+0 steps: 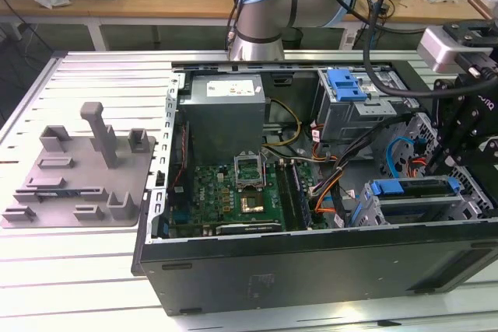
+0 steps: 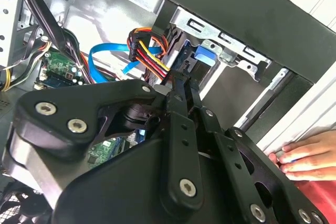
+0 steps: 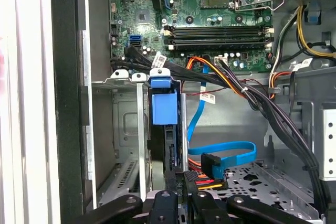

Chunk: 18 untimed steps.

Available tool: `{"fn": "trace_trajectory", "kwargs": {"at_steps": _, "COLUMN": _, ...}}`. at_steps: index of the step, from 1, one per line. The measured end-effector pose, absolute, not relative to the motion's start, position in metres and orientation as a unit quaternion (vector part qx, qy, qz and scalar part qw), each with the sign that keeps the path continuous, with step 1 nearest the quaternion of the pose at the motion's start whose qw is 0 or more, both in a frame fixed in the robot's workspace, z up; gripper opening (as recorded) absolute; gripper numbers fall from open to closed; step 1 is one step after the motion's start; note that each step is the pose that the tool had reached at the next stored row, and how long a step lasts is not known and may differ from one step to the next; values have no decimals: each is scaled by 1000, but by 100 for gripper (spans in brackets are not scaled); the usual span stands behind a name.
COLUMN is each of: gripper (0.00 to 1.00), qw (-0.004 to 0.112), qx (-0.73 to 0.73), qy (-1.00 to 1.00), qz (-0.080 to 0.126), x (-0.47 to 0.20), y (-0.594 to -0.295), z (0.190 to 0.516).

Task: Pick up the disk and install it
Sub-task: 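Insert the first disk wire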

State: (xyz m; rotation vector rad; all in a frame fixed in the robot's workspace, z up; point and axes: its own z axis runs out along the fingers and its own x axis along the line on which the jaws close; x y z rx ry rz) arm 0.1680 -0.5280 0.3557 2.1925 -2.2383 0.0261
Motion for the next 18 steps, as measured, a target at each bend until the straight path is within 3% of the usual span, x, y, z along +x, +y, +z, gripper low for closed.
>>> {"fn": "trace_trajectory", "kwargs": {"at_steps": 18, "gripper": 17, "qw": 4, "qx": 705, "qy": -709, "qz": 8, "x": 168, "y": -528, "z": 356}}
